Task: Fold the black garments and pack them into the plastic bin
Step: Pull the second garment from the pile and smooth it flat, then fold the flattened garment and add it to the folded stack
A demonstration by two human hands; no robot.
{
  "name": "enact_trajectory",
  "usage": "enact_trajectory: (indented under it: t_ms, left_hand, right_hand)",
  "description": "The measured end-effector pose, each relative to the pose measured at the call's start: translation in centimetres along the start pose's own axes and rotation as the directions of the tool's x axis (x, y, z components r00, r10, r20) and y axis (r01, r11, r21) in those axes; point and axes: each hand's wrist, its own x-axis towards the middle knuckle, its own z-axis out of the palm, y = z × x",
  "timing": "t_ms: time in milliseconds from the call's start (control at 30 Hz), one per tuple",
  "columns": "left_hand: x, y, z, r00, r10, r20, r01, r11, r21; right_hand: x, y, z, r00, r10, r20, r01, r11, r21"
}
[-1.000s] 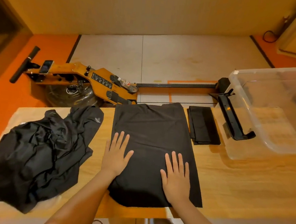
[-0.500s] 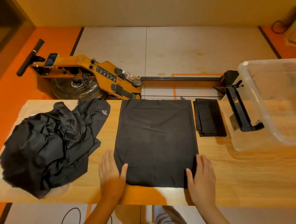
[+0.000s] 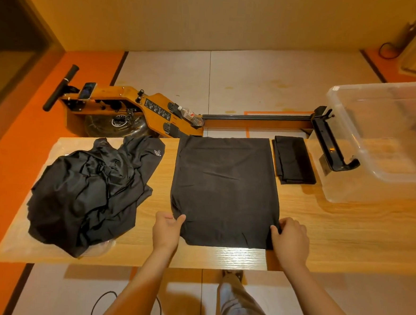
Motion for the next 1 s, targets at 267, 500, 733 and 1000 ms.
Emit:
enact_trajectory:
  t_ms: [267,500,733,1000]
  left_hand:
    - [0.0,0.2,-1.4,0.994,-0.063,0.09,0.067,0.997,-0.045]
    - [-0.6,-1.5,-2.2,0.996,-0.076,0.05,0.083,0.985,-0.153]
    - [-2.1,-3.8,-2.8,0.992,-0.098,0.076,0.107,0.986,-0.131]
    - [-5.3,-7.1,-4.6,0.996,-0.054,0.075,0.063,0.992,-0.112]
  right_hand:
    - [0.1,0.4,-0.2,0.991,0.075,0.109,-0.094,0.98,0.176]
    - [-0.9,1.0,-0.6,0.974,0.101,0.204,-0.187,0.868,0.461]
    - [-2.6,2.7,-0.1,0.96,0.171,0.222,-0.268,0.786,0.557]
    - [-6.5,3.5,-0.1,0.972,0.134,0.193,-0.228,0.735,0.639]
